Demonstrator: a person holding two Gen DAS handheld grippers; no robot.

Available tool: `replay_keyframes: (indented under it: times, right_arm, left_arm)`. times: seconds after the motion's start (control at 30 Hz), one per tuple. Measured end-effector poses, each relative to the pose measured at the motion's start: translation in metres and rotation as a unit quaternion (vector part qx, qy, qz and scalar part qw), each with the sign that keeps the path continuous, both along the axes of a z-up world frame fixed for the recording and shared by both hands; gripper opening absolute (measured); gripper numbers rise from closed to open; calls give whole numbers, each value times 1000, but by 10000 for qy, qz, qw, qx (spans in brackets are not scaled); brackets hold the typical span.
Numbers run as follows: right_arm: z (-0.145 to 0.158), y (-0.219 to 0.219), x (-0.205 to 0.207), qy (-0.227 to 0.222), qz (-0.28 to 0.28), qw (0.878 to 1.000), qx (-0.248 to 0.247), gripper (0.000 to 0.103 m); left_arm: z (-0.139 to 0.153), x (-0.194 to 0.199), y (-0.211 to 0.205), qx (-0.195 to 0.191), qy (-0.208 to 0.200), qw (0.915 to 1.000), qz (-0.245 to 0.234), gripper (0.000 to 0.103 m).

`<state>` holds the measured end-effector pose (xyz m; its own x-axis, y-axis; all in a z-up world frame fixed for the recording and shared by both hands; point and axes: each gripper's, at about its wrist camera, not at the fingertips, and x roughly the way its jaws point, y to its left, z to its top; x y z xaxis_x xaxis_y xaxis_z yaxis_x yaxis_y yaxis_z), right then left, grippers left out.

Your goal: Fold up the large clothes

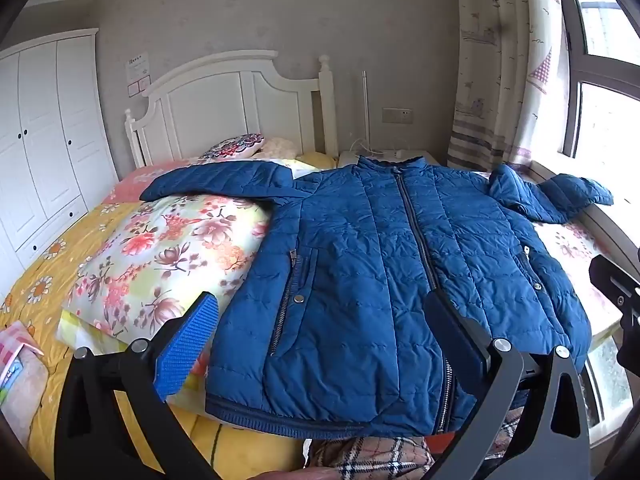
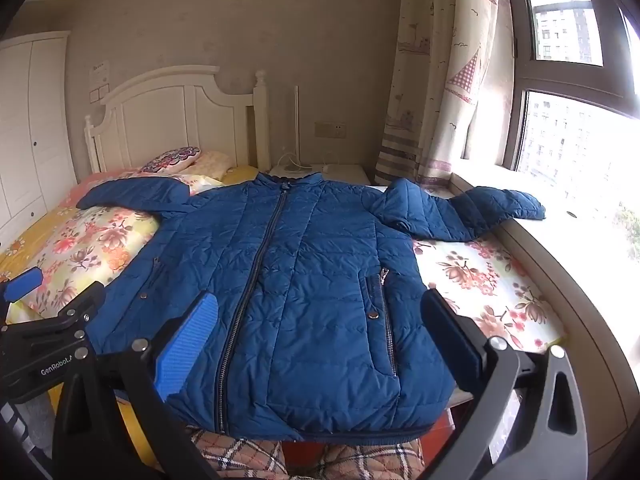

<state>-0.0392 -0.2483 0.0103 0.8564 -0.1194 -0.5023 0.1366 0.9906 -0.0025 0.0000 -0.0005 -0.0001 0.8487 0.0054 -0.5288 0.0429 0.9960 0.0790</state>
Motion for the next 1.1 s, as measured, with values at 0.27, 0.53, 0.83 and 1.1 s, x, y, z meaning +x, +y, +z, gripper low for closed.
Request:
replay_keyframes:
  times: [0.27, 0.53, 0.83, 1.1]
  right_arm:
    - [1, 1, 0, 6, 7, 10000, 38, 101]
    - [1, 3, 0, 7, 21, 10000, 35, 101]
    - [0, 5, -1, 21, 35, 10000, 21, 101]
    - [0, 5, 0, 32, 55, 10000, 7, 101]
  left_arm:
    - [0, 0, 0, 14, 23, 10000, -5, 99]
    - [0, 0, 0, 10, 29, 10000, 3, 99]
    - [-4, -4, -2, 12, 39, 10000, 22, 99]
    - [-4, -3, -1, 4, 40, 10000, 25, 99]
